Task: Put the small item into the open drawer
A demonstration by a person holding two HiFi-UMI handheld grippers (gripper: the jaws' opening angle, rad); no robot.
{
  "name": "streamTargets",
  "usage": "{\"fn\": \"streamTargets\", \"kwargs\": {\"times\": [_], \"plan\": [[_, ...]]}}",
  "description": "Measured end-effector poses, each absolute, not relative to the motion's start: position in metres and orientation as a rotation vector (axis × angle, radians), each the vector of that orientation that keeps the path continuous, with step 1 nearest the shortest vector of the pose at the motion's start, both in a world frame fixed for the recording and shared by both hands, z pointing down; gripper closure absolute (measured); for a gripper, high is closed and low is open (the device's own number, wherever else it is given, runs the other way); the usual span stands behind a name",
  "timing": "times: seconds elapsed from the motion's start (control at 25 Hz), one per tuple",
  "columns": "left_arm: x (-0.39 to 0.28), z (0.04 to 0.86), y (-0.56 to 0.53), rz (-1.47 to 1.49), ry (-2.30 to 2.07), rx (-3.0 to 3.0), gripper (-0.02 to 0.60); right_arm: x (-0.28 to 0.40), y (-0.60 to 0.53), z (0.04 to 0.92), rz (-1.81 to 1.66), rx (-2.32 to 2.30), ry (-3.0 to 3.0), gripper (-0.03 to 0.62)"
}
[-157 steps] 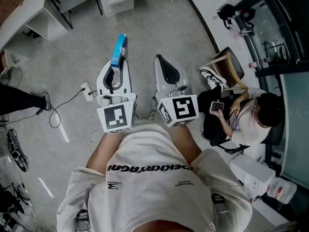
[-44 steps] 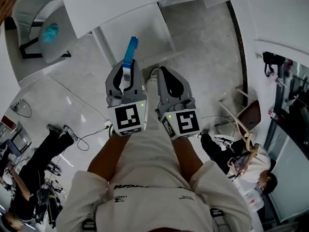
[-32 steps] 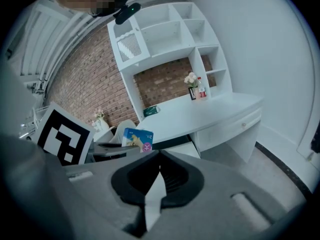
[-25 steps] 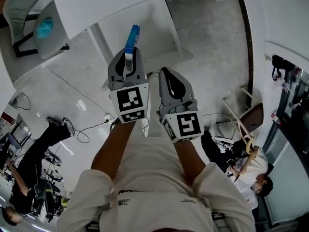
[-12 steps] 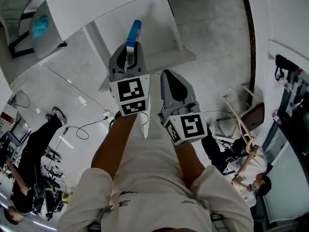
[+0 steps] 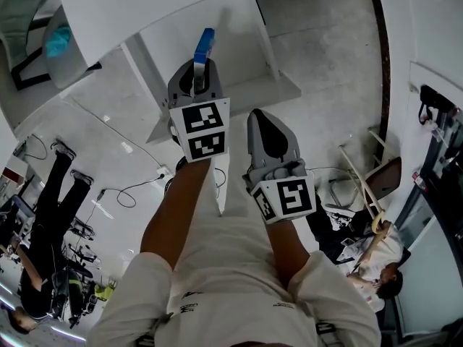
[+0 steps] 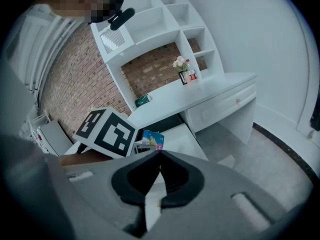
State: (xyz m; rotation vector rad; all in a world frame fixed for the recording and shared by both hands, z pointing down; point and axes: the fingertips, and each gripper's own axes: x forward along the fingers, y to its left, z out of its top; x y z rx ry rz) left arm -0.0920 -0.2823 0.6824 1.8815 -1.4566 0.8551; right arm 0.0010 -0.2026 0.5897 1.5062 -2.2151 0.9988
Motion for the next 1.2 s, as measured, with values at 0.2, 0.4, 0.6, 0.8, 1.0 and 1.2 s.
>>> {"fn": "streamTargets", "kwargs": {"times": [0.2,0.4,0.6,0.8,1.0,1.2], "plan": [[-0.087,0.69,-0.288,0.866,-1.42,1.851,0.509,0.002,-0.202,0.594,1.004,1.498,-2.222,0.598],[-0.083,0.698,-0.297,0.879,-1.389,1.815,0.509,0.006,-0.204,0.596,1.011,1.499,-2.223,0.599],[-0.084,0.712,-0.3,0.92,-1.35,1.782,0.509,0.009,-0.207,0.596,1.004,1.485,-2.235,0.599],[-0.085,0.726,-0.305,0.941,-1.332,1.746,0.508,0.009,-0.206,0.6,0.999,1.461,-2.241,0.599],[-0.086,0.742,-0.311,0.974,-1.319,1.725,0.508,0.009,-0.209,0.597,1.016,1.451,-2.268,0.599],[-0.085,0.758,-0.314,0.996,-1.288,1.7,0.505,0.009,-0.208,0.598,1.0,1.432,-2.273,0.599]]}}
